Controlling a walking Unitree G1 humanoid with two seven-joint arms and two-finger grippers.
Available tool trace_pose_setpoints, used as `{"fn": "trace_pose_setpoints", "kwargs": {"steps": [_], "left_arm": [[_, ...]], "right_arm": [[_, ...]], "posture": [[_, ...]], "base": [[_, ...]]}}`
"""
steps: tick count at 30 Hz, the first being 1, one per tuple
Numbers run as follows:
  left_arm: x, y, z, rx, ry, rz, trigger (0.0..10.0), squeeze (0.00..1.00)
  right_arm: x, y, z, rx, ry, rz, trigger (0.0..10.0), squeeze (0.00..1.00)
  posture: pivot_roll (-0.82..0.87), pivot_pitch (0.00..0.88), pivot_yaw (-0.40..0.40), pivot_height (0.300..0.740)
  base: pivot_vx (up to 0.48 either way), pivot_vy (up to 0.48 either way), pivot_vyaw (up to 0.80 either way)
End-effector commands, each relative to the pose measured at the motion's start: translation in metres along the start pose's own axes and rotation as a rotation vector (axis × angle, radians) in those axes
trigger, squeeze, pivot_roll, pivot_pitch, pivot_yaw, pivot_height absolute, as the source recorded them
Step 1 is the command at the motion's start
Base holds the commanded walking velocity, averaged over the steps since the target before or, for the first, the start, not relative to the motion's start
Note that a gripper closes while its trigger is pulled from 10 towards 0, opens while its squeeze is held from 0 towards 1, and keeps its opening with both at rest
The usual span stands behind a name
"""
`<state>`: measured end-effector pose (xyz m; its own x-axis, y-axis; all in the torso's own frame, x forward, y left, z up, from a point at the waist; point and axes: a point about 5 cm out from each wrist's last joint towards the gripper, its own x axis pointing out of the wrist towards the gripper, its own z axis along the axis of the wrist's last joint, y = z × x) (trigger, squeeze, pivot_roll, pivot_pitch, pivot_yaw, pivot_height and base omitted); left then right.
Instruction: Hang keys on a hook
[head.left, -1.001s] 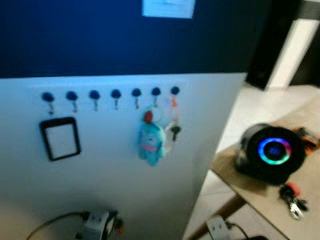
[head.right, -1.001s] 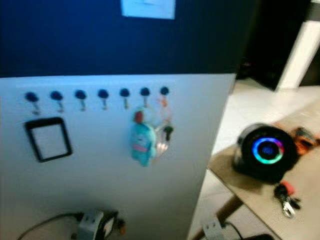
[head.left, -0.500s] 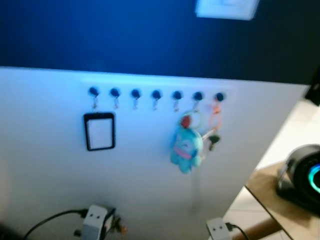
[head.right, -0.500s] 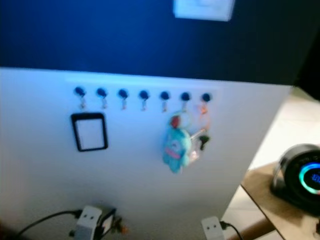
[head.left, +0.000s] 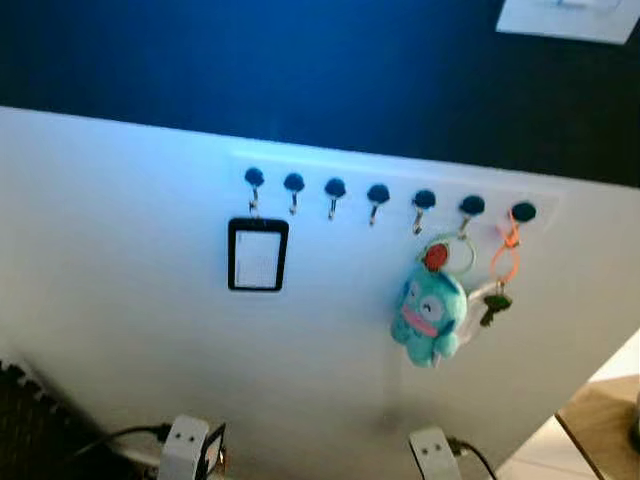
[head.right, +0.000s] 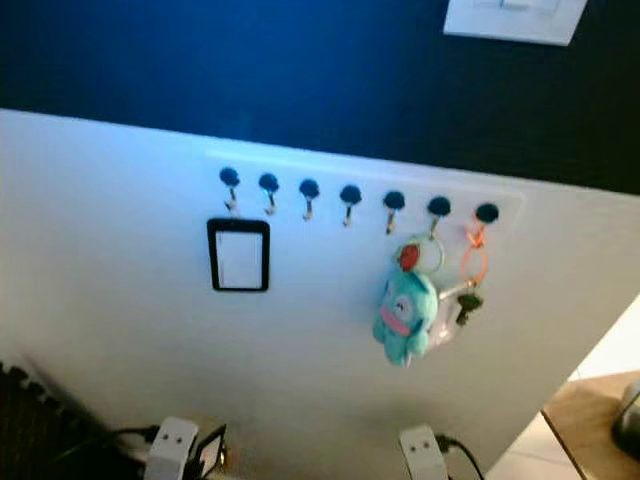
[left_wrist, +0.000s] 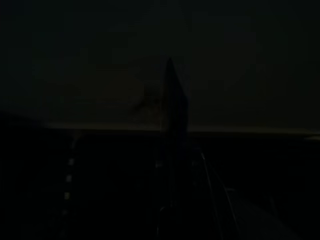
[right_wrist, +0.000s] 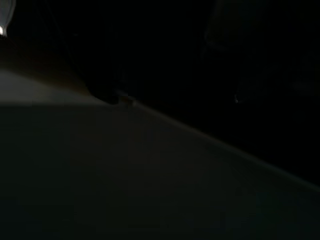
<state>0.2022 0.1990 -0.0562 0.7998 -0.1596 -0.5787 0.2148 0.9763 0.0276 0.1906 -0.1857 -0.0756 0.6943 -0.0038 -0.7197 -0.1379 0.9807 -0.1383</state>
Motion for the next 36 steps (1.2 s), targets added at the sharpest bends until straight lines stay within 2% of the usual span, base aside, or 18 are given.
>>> {"fn": "trace_pose_setpoints", "kwargs": {"steps": [1, 15, 36], "left_arm": [[0.0015, -0.0036, 0.0023, 0.002, -0.01, -0.019, 10.0, 0.0], [0.0013, -0.0031, 0.002, 0.001, -0.005, -0.027, 10.0, 0.0], [0.0016, 0.0011, 0.0039, -0.005, -0.007, -0.014, 10.0, 0.0]], "right_arm": [[-0.0004, -0.0019, -0.0017, 0.018, 0.009, -0.008, 10.0, 0.0], [-0.0008, -0.0002, -0.0036, 0.023, 0.017, -0.005, 10.0, 0.0], [-0.0008, -0.0011, -0.0032, 0.019, 0.014, -0.006, 10.0, 0.0]], "posture": [[0.1, 0.025, -0.044, 0.74], [0.1, 0.027, -0.042, 0.74], [0.1, 0.016, -0.044, 0.74]], "base": [[0.0, 0.0, 0.0], [0.0, 0.0, 0.0], [-0.253, 0.0, 0.0]]}}
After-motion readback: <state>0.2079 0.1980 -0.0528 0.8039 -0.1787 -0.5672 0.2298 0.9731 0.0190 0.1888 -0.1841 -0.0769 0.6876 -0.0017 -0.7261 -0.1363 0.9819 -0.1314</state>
